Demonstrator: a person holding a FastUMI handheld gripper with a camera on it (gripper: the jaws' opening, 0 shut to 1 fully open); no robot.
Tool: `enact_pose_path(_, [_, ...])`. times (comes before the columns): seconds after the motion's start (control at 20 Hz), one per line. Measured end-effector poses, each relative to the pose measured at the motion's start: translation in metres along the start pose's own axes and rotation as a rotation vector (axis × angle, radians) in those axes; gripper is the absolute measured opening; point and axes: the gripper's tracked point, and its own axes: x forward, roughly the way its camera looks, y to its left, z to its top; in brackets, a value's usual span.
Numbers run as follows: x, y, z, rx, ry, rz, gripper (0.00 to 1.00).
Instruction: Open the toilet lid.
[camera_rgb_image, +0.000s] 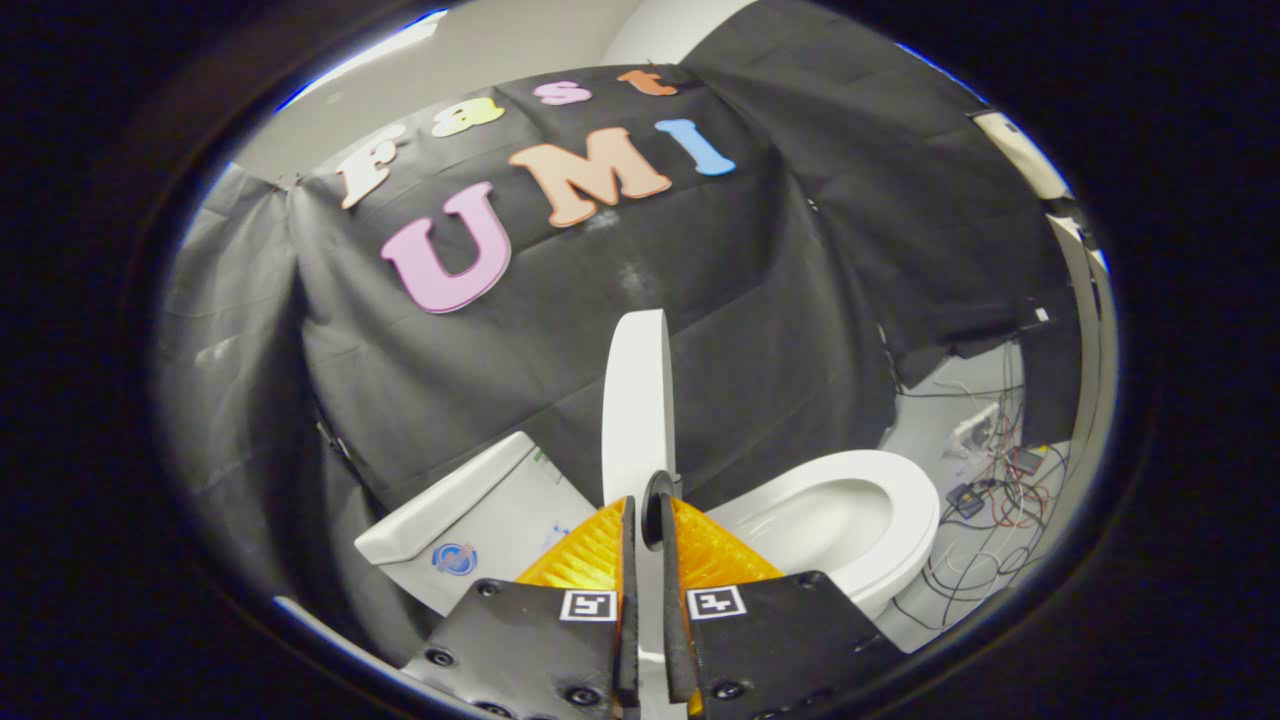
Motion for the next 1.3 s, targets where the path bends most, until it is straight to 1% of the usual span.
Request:
enact_pose_path(0.1, [0.003,0.016,-0.002,-0.025,0.01,0.042,0.12])
enact_pose_path(0.2, [0.006,0.034,-0.005,-0.075,0.023,0.081,0.11])
enact_pose_path(0.3, [0.011,0.047,-0.012,-0.104,0.039,0.116,0.13])
enact_pose_path(0.45, [0.015,0.067,-0.021,-0.123,0.057,0.176,0.18])
enact_pose_path(0.65, [0.017,0.091,-0.031,-0.111,0.065,0.234,0.18])
enact_pose_path(0.95, [0.022,0.124,-0.051,-0.152,0.114,0.324,0.18])
enact_pose_path(1.1, [0.025,0.138,-0.061,-0.163,0.14,0.36,0.18])
enact_pose_path(1.3, [0.027,0.145,-0.066,-0.186,0.154,0.38,0.18])
